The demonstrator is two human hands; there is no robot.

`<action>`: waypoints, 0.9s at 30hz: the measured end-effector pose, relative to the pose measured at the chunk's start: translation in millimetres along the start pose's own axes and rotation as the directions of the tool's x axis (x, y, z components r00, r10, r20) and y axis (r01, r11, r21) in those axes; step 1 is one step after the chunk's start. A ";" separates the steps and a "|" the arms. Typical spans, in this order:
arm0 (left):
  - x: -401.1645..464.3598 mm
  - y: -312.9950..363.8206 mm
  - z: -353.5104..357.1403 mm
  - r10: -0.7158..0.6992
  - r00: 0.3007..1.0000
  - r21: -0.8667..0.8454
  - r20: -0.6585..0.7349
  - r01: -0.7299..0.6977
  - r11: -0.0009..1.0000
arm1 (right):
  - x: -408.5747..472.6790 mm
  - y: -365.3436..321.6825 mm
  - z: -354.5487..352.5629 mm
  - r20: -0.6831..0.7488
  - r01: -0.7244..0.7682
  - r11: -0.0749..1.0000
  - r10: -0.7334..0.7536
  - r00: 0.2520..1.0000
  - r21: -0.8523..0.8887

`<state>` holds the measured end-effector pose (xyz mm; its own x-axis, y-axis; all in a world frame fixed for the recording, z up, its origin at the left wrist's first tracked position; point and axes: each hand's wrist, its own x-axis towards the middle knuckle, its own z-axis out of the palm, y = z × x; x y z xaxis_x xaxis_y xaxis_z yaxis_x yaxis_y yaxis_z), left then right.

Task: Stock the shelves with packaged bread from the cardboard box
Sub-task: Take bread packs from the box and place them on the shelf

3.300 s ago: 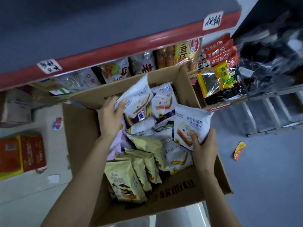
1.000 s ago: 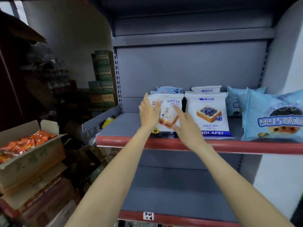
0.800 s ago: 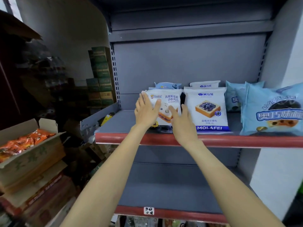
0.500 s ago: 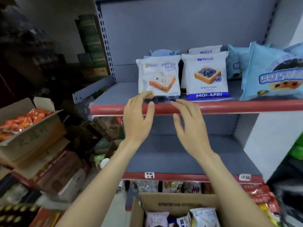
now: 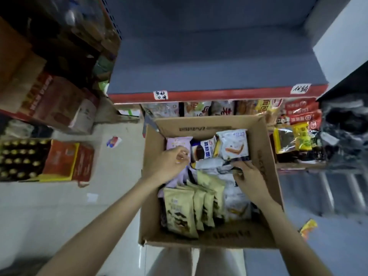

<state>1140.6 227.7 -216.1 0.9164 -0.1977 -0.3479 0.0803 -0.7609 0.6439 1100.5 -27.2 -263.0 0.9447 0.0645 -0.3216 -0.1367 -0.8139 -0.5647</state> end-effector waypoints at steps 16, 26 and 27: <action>184.6 -17.0 184.3 -0.346 0.919 -0.560 0.191 0.391 0.730 | 178.8 120.0 90.6 -0.053 -0.304 0.910 0.331 0.942 0.282; 187.5 -11.9 205.4 -0.261 0.956 -0.659 0.132 0.281 0.698 | 157.1 102.6 63.3 -0.216 -0.208 0.899 0.307 0.927 0.386; 183.6 -12.5 201.3 -0.237 0.966 -0.665 0.104 0.244 0.706 | 151.0 96.8 53.8 -0.247 -0.160 0.902 0.274 0.929 0.401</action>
<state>1228.9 76.5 -425.3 0.8256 -0.0751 -0.5593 0.5414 -0.1743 0.8225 1213.9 -65.2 -407.1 0.9140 -0.3058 -0.2666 -0.3940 -0.5124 -0.7630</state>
